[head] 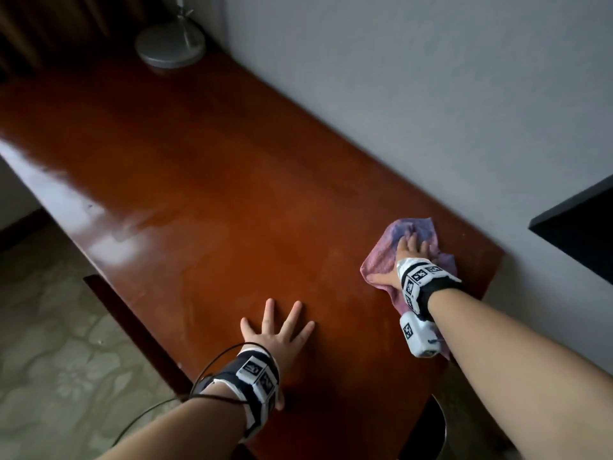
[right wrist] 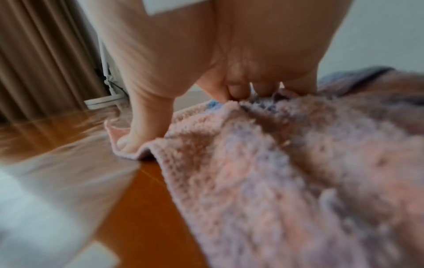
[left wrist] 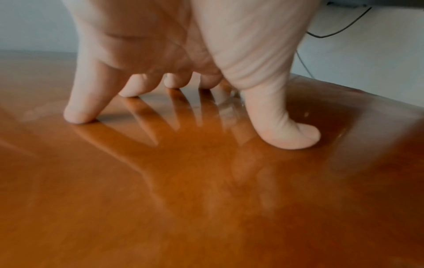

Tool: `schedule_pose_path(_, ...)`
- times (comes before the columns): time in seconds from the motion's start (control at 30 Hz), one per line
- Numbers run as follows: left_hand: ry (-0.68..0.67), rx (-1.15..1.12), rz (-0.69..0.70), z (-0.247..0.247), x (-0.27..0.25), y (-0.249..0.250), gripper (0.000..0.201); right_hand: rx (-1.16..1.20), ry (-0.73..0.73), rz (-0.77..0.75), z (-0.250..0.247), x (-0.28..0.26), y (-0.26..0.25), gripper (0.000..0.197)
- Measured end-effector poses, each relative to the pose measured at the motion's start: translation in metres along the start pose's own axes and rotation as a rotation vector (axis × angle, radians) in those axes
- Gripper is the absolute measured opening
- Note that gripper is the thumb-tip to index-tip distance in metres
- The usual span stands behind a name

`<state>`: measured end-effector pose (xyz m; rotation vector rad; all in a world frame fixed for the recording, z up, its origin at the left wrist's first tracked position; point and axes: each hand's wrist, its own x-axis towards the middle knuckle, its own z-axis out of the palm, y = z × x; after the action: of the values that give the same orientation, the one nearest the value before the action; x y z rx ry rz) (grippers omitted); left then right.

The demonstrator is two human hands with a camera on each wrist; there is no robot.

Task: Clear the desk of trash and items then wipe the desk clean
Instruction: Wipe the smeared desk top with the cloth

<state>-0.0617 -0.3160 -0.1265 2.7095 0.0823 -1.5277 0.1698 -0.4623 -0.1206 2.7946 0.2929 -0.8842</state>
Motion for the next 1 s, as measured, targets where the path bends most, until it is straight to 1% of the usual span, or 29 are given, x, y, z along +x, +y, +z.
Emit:
schedule_pose_path(0.07, 0.012, -0.004, -0.006, 0.000, -0.001, 0.001, 0.144, -0.041, 0.002, -0.081, 0.005, -0.012, -0.017, 0.144)
schedule_pose_path(0.13, 0.027, -0.003, -0.010, -0.002, -0.003, 0.002, 0.145, -0.117, -0.012, -0.229, 0.027, -0.036, -0.028, 0.143)
schedule_pose_path(0.17, 0.032, -0.003, -0.011, -0.002, -0.004, 0.001, 0.145, -0.143, -0.024, -0.298, 0.038, -0.049, -0.031, 0.141)
schedule_pose_path(0.23, 0.041, -0.005, -0.011, -0.003, -0.004, 0.000, 0.144, -0.167, -0.042, -0.376, 0.051, -0.062, -0.024, 0.139)
schedule_pose_path(0.3, 0.043, -0.009, -0.010, -0.002, -0.003, -0.001, 0.144, -0.182, -0.055, -0.368, 0.043, -0.052, -0.012, 0.138)
schedule_pose_path(0.37, 0.038, -0.017, -0.008, 0.001, -0.001, -0.002, 0.144, -0.181, -0.055, -0.294, 0.022, -0.026, -0.008, 0.139)
schedule_pose_path(0.47, 0.036, -0.025, -0.005, 0.002, 0.001, -0.004, 0.145, -0.141, -0.003, -0.227, -0.007, 0.011, -0.034, 0.138)
schedule_pose_path(0.5, 0.037, -0.030, -0.003, 0.002, 0.000, -0.004, 0.145, -0.120, 0.023, -0.239, -0.010, 0.014, -0.049, 0.133)
schedule_pose_path(0.53, 0.034, -0.036, -0.002, 0.003, -0.001, -0.004, 0.145, -0.097, 0.053, -0.272, -0.007, 0.010, -0.064, 0.125)
schedule_pose_path(0.6, 0.034, -0.033, 0.002, 0.001, -0.002, -0.004, 0.145, -0.091, 0.152, -0.390, 0.013, -0.008, -0.081, 0.099)
schedule_pose_path(0.63, 0.034, -0.029, 0.003, 0.000, -0.002, -0.004, 0.145, -0.122, 0.198, -0.463, 0.026, -0.023, -0.081, 0.088)
schedule_pose_path(0.67, 0.034, -0.028, 0.005, 0.000, -0.002, -0.004, 0.145, -0.171, 0.216, -0.527, 0.039, -0.038, -0.074, 0.083)
schedule_pose_path(0.73, 0.031, -0.028, 0.009, -0.001, -0.002, -0.004, 0.144, -0.292, 0.214, -0.605, 0.062, -0.052, -0.046, 0.079)
schedule_pose_path(0.77, 0.027, -0.030, 0.010, -0.002, -0.002, -0.003, 0.144, -0.308, 0.196, -0.597, 0.069, -0.046, -0.028, 0.078)
schedule_pose_path(0.8, 0.020, -0.033, 0.010, -0.001, -0.002, -0.003, 0.144, -0.271, 0.206, -0.573, 0.067, -0.038, -0.015, 0.080)
schedule_pose_path(0.87, 0.006, -0.023, 0.009, 0.000, 0.000, -0.004, 0.144, -0.146, 0.343, -0.494, 0.053, -0.010, 0.002, 0.094)
schedule_pose_path(0.9, 0.002, -0.018, 0.009, 0.002, 0.001, -0.004, 0.144, -0.106, 0.408, -0.416, 0.043, 0.007, 0.003, 0.096)
schedule_pose_path(0.93, 0.004, -0.011, 0.011, 0.002, 0.003, -0.004, 0.143, -0.065, 0.421, -0.322, 0.033, 0.024, 0.000, 0.092)
schedule_pose_path(1.0, 0.006, -0.005, 0.003, 0.003, 0.003, -0.004, 0.143, 0.045, 0.432, -0.208, 0.018, 0.048, -0.019, 0.083)
